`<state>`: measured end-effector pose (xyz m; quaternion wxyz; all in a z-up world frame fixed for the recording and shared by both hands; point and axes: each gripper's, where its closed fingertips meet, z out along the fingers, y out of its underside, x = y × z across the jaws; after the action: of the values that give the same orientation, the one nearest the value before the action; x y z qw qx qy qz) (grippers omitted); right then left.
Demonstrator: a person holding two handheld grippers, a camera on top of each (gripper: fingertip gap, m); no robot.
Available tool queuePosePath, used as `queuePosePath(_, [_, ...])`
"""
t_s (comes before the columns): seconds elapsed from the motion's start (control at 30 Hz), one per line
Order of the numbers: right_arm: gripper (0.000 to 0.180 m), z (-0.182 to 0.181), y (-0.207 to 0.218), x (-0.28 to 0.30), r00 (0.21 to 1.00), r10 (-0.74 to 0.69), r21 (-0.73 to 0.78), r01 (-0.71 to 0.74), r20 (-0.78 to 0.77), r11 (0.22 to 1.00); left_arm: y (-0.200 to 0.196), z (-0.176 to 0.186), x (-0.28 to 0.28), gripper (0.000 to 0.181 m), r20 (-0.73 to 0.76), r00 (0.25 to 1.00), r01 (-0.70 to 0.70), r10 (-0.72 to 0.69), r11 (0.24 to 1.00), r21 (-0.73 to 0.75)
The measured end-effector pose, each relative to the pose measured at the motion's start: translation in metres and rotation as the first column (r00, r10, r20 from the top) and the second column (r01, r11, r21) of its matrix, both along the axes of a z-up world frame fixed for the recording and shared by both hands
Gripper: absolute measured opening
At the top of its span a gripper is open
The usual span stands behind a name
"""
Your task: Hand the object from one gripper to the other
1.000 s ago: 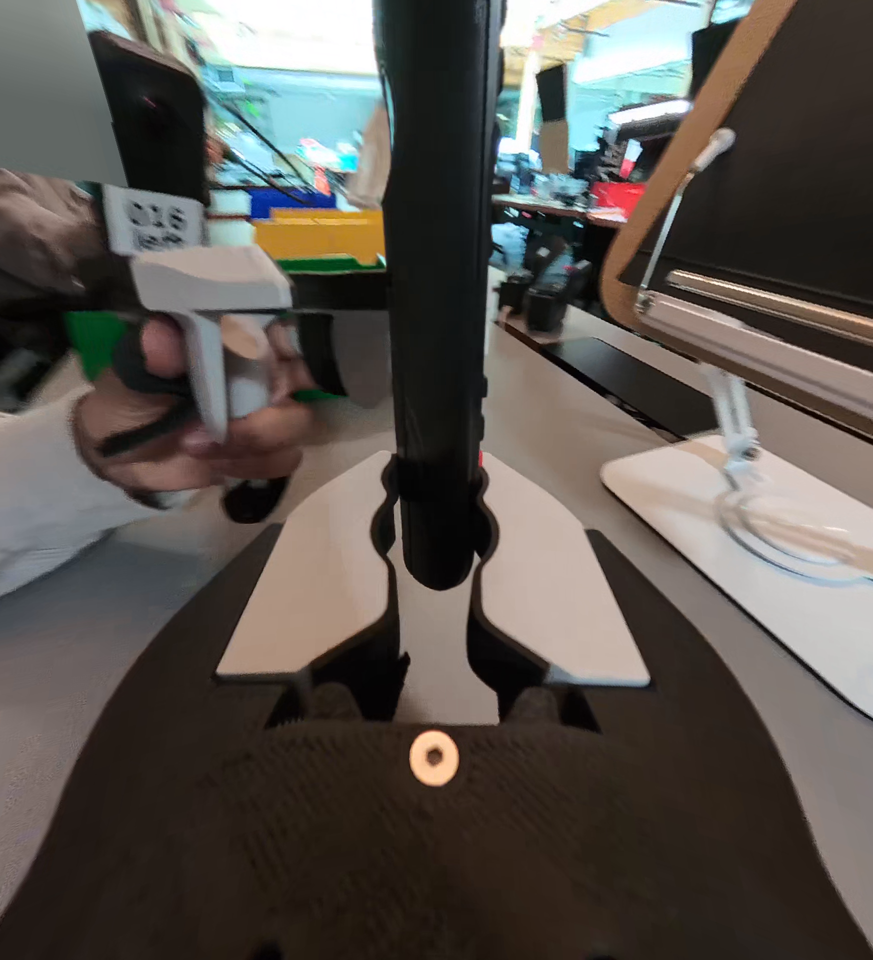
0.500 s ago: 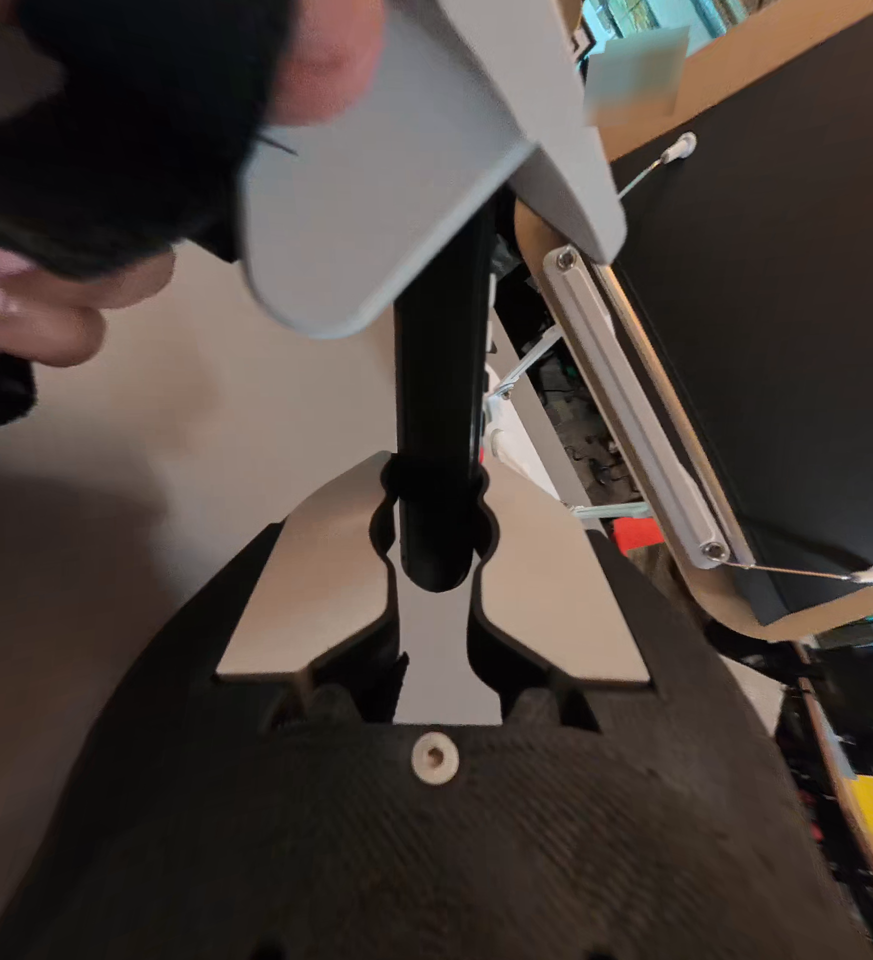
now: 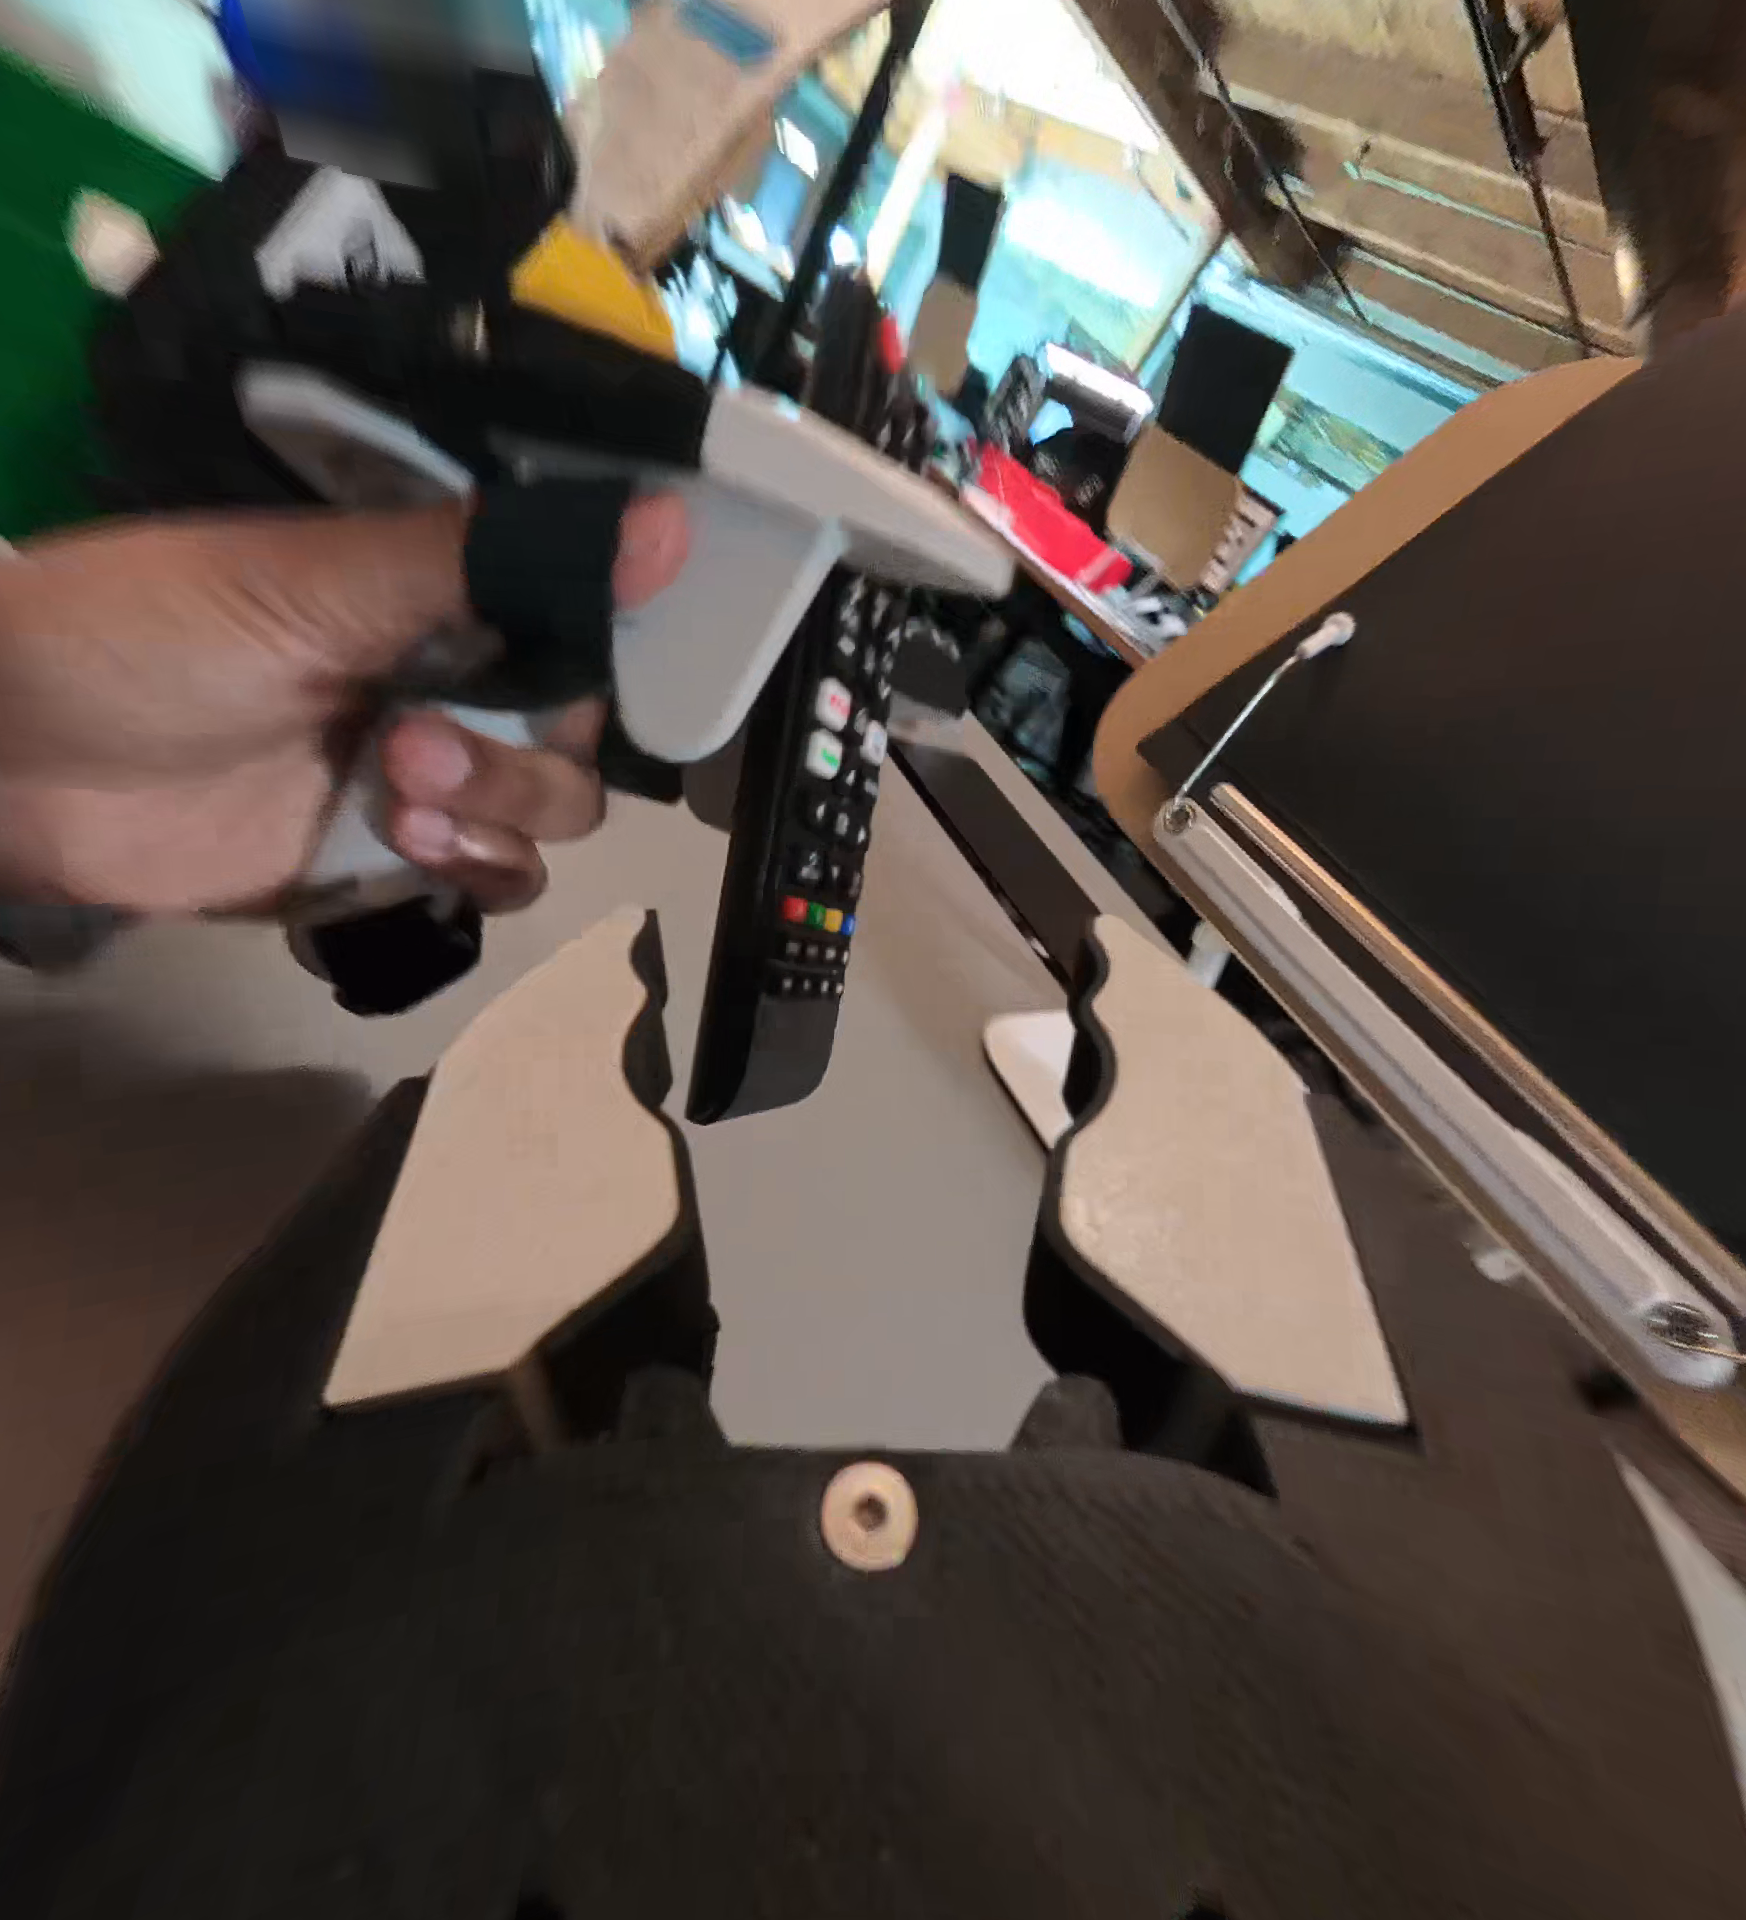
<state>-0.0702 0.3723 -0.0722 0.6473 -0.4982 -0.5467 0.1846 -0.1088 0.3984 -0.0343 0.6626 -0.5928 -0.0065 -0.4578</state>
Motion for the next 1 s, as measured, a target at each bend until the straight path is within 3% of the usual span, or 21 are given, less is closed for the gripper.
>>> queuePosePath(0.17, [0.077, 0.033, 0.001, 0.018, 0.94, 0.136, -0.276, -0.227, -0.312, 0.934, -0.008, 0.012, -0.004, 0.054, 0.03, 0.997, 0.064, -0.067, 0.994, 0.088])
queuePosePath(0.33, [0.081, 0.044, 0.026, 0.038, 0.779, 0.027, -0.578, -0.488, -0.627, 0.654, -0.03, 0.036, 0.001, 0.053, 0.096, 0.975, 0.173, -0.202, 0.953, 0.25])
queuePosePath(0.5, [0.078, 0.024, 0.025, 0.025, 0.755, -0.041, -0.699, -0.583, -0.655, 0.414, -0.042, 0.048, -0.003, 0.053, 0.13, 0.966, 0.169, -0.225, 0.924, 0.342])
queuePosePath(0.57, [0.075, 0.019, 0.012, 0.012, 0.752, -0.02, -0.728, -0.629, -0.658, 0.273, -0.047, 0.055, -0.012, 0.052, 0.175, 0.962, 0.127, -0.208, 0.912, 0.389])
queuePosePath(0.67, [0.075, 0.026, -0.012, 0.0, 0.651, -0.021, -0.646, -0.757, -0.759, -0.096, -0.053, 0.063, -0.022, 0.053, 0.221, 0.952, 0.101, -0.212, 0.898, 0.428])
queuePosePath(0.73, [0.073, 0.03, -0.018, -0.001, 0.586, -0.072, -0.547, -0.789, -0.807, -0.28, -0.055, 0.064, -0.02, 0.053, 0.205, 0.957, 0.1, -0.207, 0.895, 0.436])
queuePosePath(0.87, [0.066, 0.023, -0.033, -0.01, 0.591, -0.037, -0.54, -0.758, -0.806, -0.365, -0.055, 0.062, -0.005, 0.053, 0.12, 0.975, 0.118, -0.187, 0.893, 0.435])
queuePosePath(1.0, [0.057, 0.036, -0.033, -0.004, 0.524, -0.079, -0.452, -0.792, -0.848, -0.412, -0.057, 0.059, 0.012, 0.053, -0.001, 0.988, 0.141, -0.156, 0.887, 0.44])
